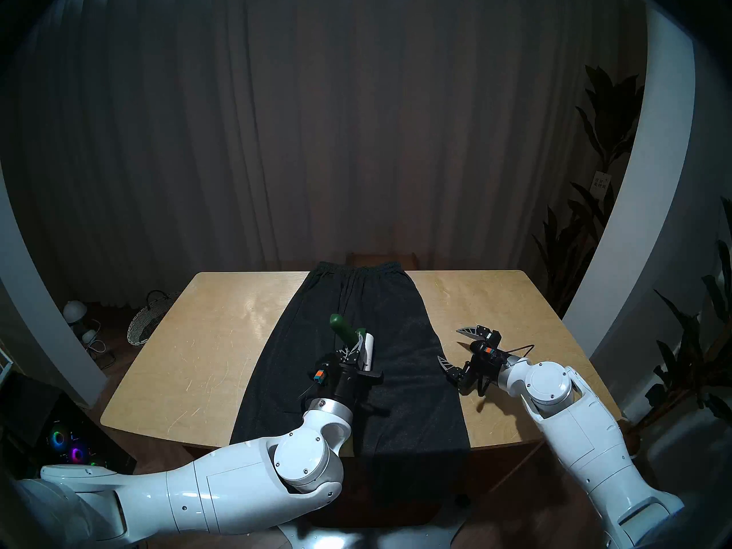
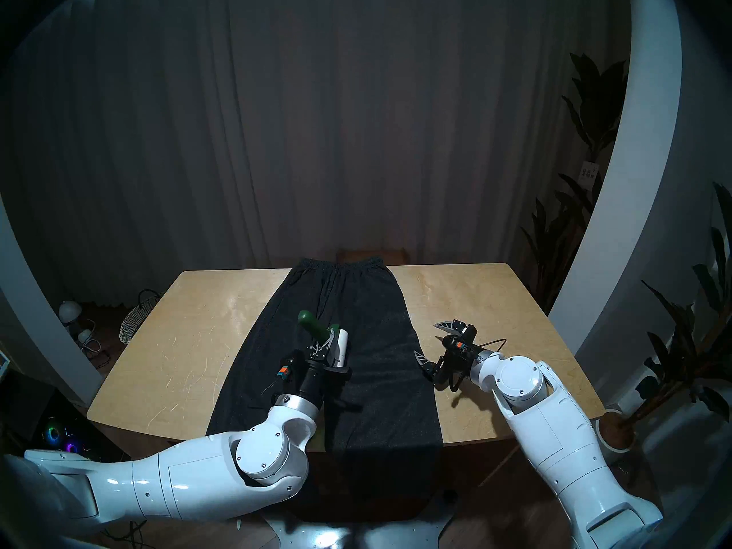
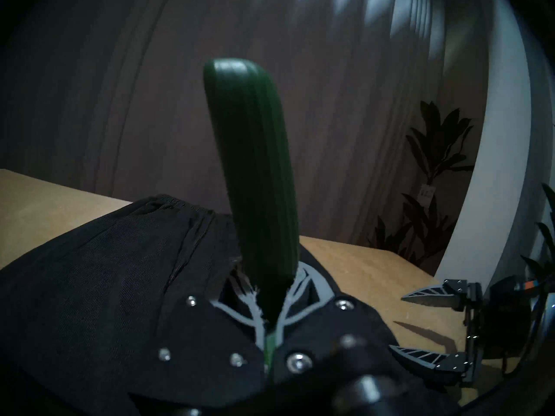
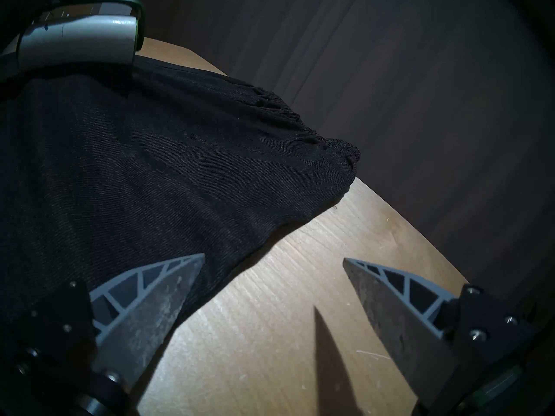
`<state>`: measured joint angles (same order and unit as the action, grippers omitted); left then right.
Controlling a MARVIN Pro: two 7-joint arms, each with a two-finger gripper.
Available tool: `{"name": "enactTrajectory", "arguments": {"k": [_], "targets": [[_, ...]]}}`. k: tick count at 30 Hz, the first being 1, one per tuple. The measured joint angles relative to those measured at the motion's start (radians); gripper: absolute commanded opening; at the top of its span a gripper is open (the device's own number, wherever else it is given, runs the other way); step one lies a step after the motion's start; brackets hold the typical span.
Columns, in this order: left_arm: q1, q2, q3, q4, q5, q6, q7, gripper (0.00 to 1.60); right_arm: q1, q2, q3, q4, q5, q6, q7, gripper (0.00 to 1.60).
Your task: Remove lint and debris from pants with a lint roller
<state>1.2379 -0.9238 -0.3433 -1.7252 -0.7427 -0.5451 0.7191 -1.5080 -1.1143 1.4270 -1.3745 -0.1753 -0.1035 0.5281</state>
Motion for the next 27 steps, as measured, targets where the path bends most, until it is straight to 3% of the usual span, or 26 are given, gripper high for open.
{"name": "enactTrajectory", "arguments": {"k": [21,27], "targets": [[0.005,0.065,-0.032,-0.021,-0.015,-0.036,0.040,0.00,0.011,0.014,-0.016,0.009,0.013,0.001,-0.005,1.60],[0.005,0.077,-0.086,-0.090,-0.112,-0.098,0.064,0.00,-0.001,0.013,0.011,0.021,0.055,-0.001,-0.012,1.60]]}}
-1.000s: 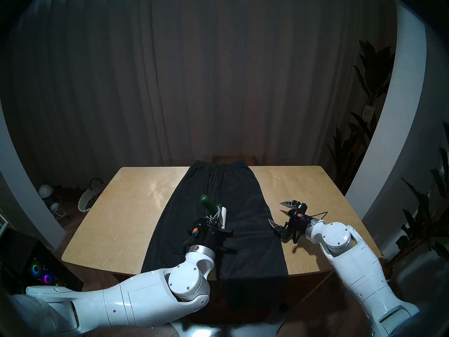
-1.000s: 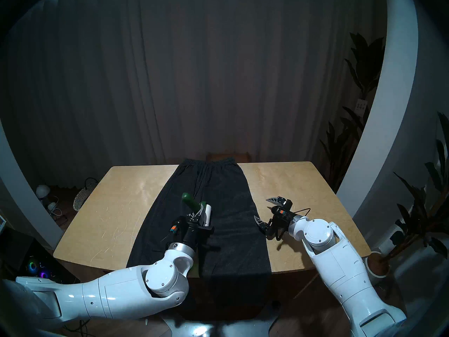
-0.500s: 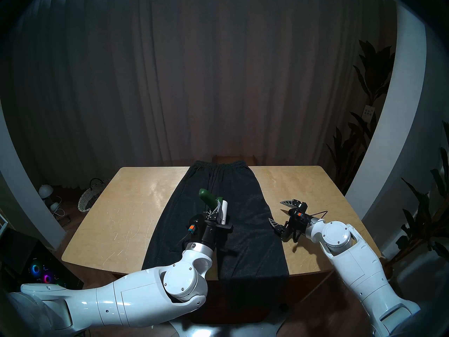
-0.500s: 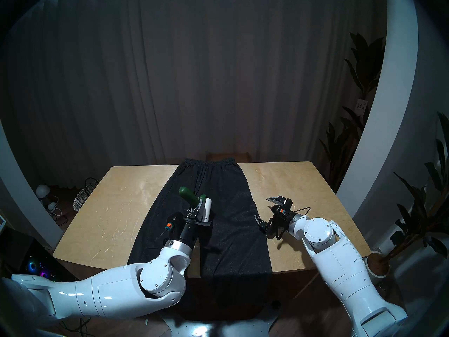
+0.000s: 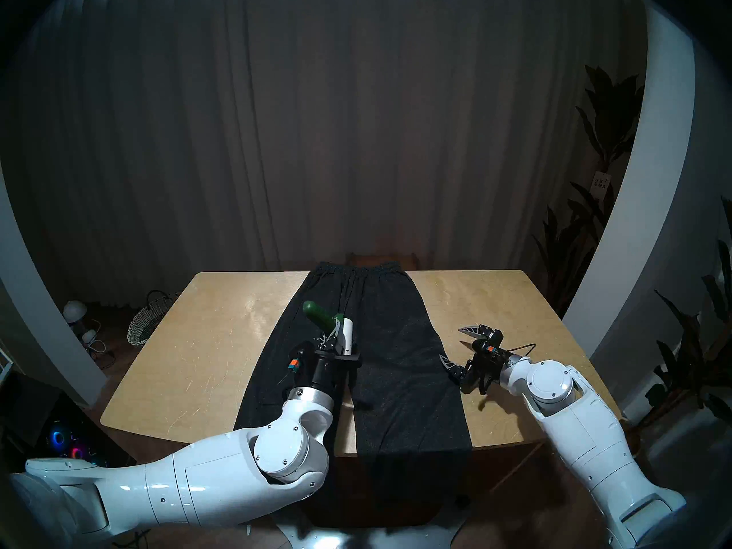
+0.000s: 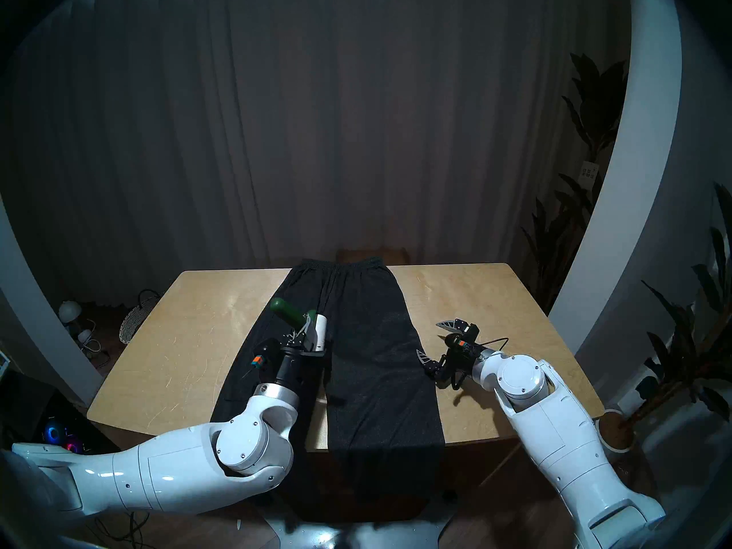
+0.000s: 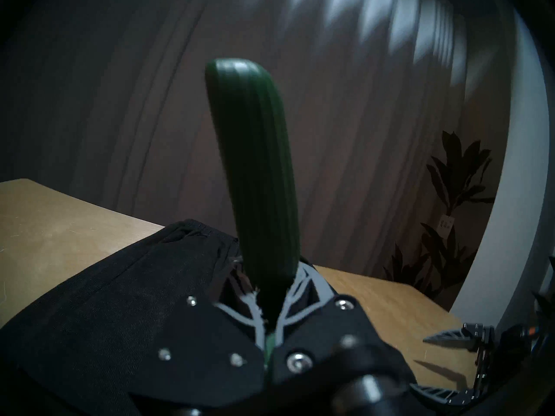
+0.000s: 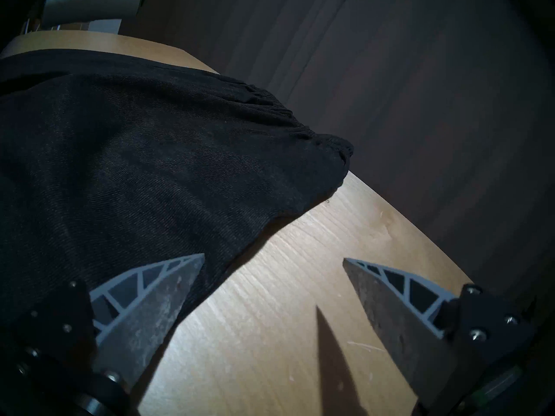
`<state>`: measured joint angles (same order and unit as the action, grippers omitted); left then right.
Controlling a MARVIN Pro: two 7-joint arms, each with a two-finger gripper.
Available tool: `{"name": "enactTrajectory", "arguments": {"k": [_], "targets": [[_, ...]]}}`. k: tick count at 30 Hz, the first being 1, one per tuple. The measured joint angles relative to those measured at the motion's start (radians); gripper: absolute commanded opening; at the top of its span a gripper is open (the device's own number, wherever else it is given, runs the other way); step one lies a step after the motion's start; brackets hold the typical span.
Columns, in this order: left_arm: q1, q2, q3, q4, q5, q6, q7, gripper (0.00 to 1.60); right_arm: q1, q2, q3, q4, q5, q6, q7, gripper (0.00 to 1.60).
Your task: Remove lint and debris from pants with a lint roller
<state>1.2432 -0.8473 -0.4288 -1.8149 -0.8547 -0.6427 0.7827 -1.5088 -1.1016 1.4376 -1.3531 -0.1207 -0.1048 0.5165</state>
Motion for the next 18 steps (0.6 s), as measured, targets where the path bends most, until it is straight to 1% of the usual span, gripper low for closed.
{"name": "enactTrajectory", "arguments": {"k": [5,10,14,16,18], "targets": [[-0.003,0.008,-0.068,-0.068,-0.107,-0.077,0.011,0.00,-0.019,-0.001,0.025,0.003,0.042,-0.003,-0.002,1.60],[-0.002,0.034,-0.146,-0.141,-0.229,-0.162,0.021,0.00,-0.042,-0.010,0.049,-0.002,0.091,-0.017,0.004,1.60],[0.002,0.056,-0.195,-0.174,-0.313,-0.216,0.028,0.00,-0.055,-0.021,0.062,-0.011,0.123,-0.028,0.014,1.60],[0.006,0.071,-0.229,-0.188,-0.369,-0.253,0.035,0.00,-0.062,-0.029,0.069,-0.019,0.144,-0.034,0.020,1.60],[0.010,0.080,-0.250,-0.195,-0.404,-0.273,0.039,0.00,-0.067,-0.034,0.074,-0.026,0.155,-0.037,0.023,1.60]]}}
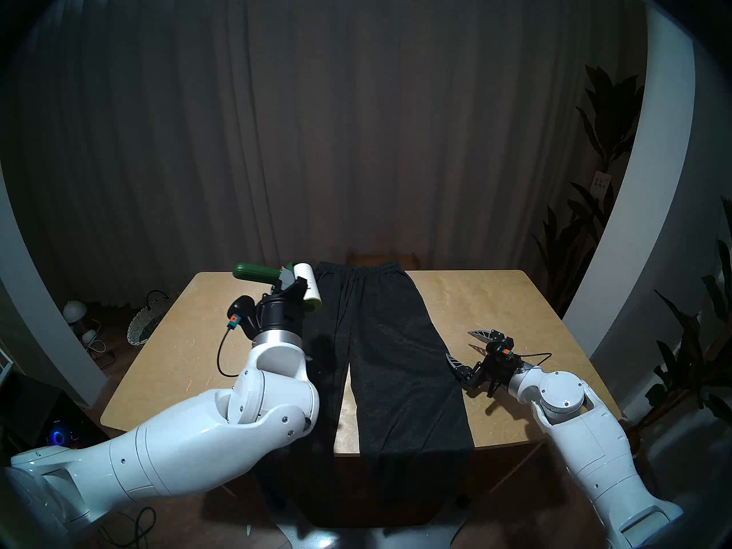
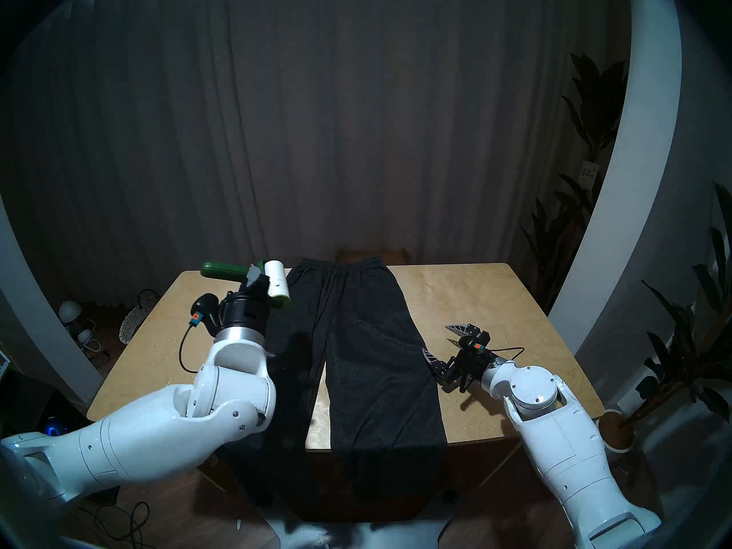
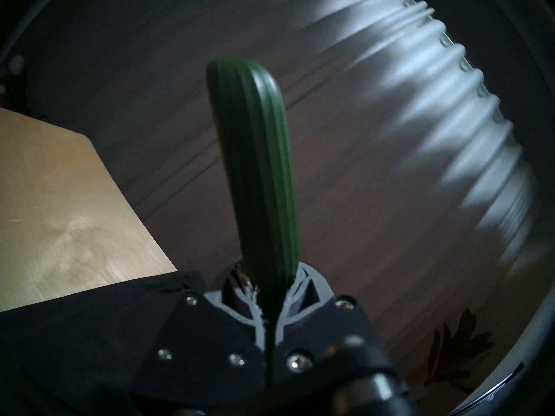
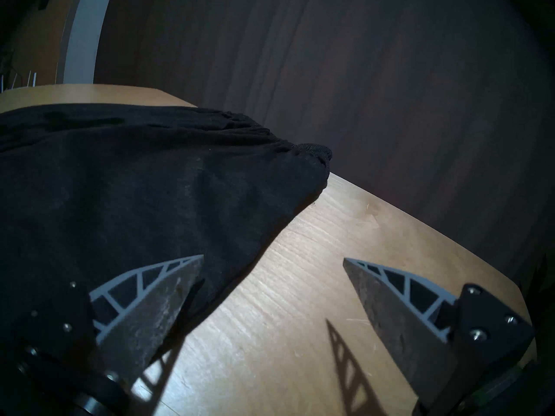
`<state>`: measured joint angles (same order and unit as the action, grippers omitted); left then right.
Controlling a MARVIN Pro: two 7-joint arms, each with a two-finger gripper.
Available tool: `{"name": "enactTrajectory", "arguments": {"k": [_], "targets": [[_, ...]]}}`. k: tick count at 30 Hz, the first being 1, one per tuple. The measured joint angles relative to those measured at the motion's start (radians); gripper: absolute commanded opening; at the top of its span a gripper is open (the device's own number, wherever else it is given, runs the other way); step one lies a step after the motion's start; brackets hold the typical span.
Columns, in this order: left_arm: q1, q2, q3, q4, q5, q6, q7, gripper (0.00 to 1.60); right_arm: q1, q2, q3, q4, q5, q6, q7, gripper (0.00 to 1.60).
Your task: Remove lint and debris from pants with a lint roller
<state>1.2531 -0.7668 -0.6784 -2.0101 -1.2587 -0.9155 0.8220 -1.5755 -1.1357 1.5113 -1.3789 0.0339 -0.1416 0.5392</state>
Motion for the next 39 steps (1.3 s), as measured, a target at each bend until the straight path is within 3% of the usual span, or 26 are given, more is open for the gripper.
{"name": "enactTrajectory", "arguments": {"k": [8,18,30,39], "targets": [[0.031,0.045,-0.091,-0.012,-0.161,-0.035,0.026,0.00,0.002,-0.022,0.023,-0.044,0.040,-0.016,0.005,1.60],[0.081,0.102,-0.159,0.030,-0.316,-0.042,0.040,0.00,0.021,-0.038,0.044,-0.088,0.068,-0.027,-0.003,1.60],[0.128,0.180,-0.215,0.114,-0.439,-0.043,0.035,0.00,0.043,-0.059,0.048,-0.115,0.082,-0.028,-0.021,1.60],[0.133,0.233,-0.264,0.155,-0.514,-0.039,0.023,0.00,0.047,-0.082,0.016,-0.125,0.086,-0.028,-0.031,1.60]]}}
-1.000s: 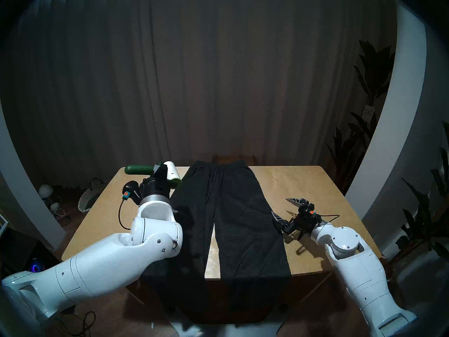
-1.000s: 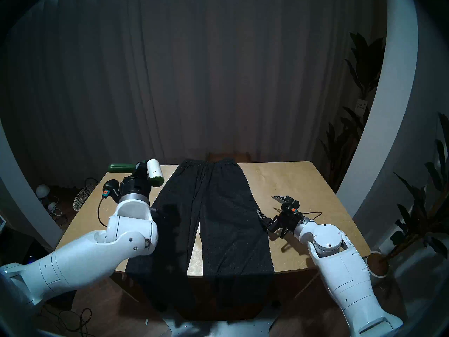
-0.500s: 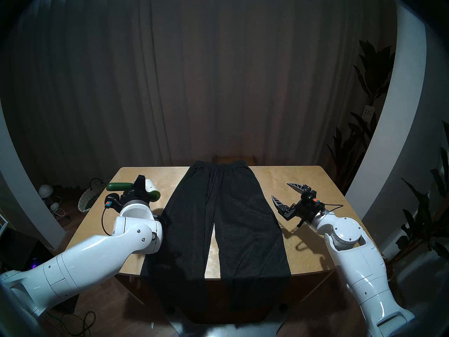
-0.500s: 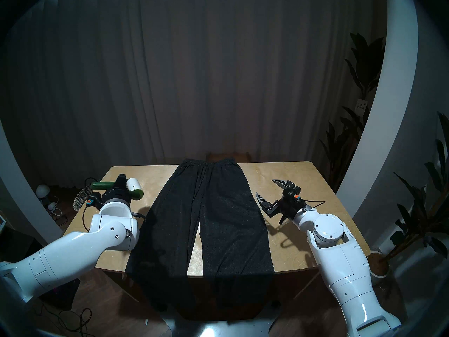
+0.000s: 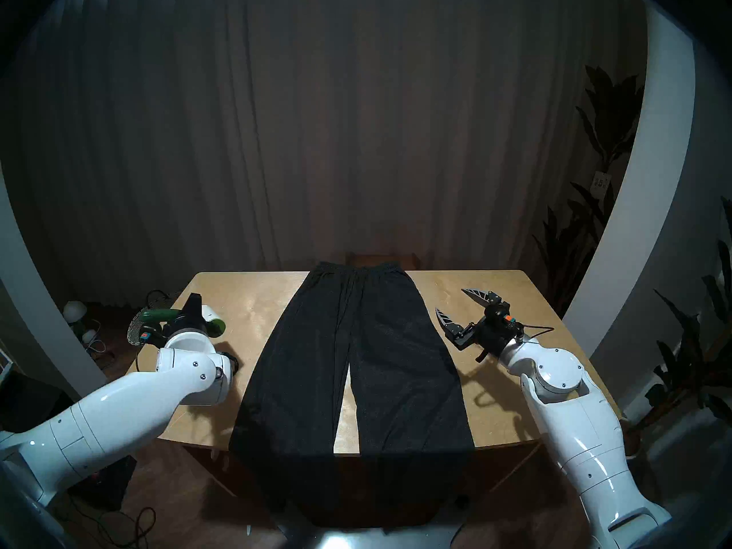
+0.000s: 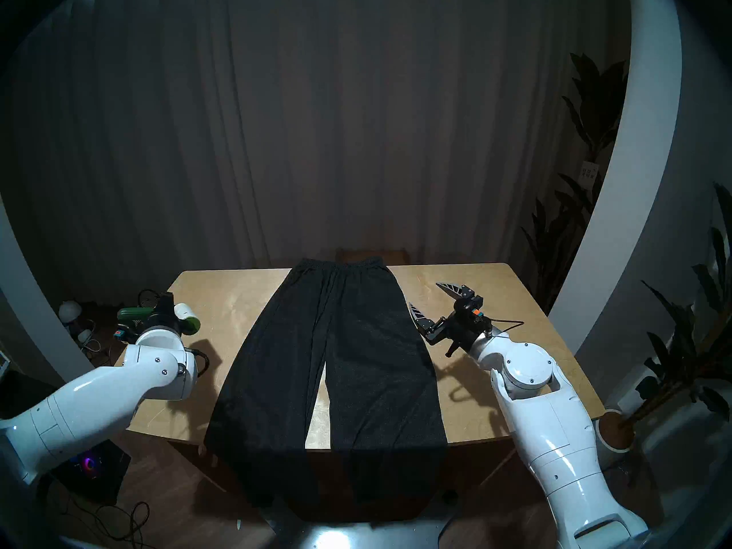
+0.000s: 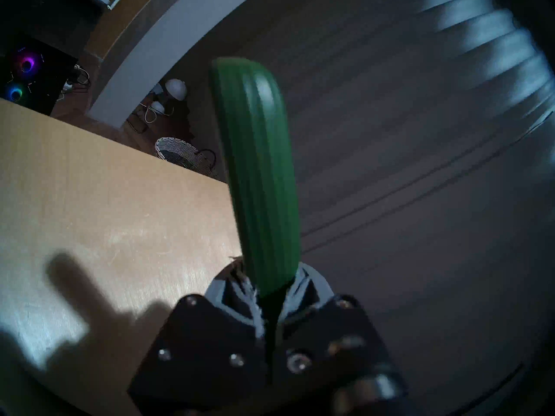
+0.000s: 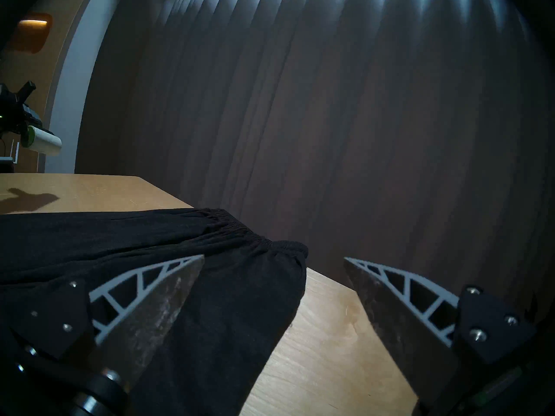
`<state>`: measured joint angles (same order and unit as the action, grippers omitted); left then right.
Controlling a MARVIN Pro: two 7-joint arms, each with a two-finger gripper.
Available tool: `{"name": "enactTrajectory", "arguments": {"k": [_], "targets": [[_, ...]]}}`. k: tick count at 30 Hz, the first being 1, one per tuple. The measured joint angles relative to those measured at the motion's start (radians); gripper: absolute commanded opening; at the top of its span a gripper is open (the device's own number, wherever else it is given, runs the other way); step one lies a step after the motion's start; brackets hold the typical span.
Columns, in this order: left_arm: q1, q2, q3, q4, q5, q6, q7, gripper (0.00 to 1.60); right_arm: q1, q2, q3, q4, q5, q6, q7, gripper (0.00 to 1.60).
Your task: Remove lint and debris from pants with a lint roller
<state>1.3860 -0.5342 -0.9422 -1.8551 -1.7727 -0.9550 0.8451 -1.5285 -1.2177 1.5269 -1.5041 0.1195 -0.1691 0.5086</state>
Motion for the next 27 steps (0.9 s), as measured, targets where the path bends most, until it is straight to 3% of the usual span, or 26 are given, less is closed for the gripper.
{"name": "enactTrajectory", "arguments": {"k": [12,27], "targets": [[-0.004,0.036,-0.043,0.039,-0.089,0.060,-0.028,0.00,0.000,-0.031,-0.044,-0.013,0.003,0.000,-0.018,1.60],[-0.020,0.049,-0.079,0.033,-0.209,0.188,-0.081,0.00,0.000,-0.051,-0.063,-0.015,0.006,0.000,-0.051,1.60]]}}
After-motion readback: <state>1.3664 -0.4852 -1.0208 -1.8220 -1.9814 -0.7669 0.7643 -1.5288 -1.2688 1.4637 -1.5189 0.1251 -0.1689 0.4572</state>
